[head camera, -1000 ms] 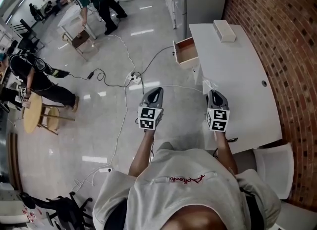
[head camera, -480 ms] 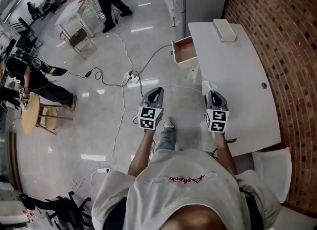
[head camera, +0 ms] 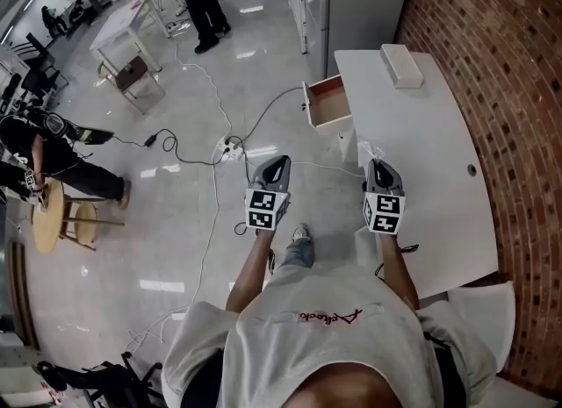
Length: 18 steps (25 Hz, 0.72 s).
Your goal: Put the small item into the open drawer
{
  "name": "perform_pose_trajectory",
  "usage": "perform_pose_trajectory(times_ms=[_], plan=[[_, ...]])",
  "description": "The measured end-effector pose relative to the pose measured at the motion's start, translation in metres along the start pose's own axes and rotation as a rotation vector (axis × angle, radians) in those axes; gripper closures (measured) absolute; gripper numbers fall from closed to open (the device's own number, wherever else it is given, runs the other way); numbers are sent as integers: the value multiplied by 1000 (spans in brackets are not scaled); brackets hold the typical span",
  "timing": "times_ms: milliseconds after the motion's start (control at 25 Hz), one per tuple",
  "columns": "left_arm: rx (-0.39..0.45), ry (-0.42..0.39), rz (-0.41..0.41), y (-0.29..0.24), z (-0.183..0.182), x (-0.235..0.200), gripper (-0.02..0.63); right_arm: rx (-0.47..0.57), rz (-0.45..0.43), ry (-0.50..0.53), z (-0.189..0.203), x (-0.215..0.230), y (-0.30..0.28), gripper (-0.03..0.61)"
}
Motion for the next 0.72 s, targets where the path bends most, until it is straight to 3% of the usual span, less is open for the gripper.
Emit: perform_pose_trajectory(times_ms=[400,720], plan=[[24,-4,28,-101,-33,-71,604,14,35,0,-48,23,-109,561],[35,9,60,-172,-38,-123,604,11,70,8,-70,31,-186,561]])
Point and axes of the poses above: the fingertips, and each gripper's own axes: y backward along the fingers, x to its right, z out of its underside, the point moved 4 cm from there along y, backward along the fingers, and after that the axes turned 12 degrees about -z, right-handed, at the moved point
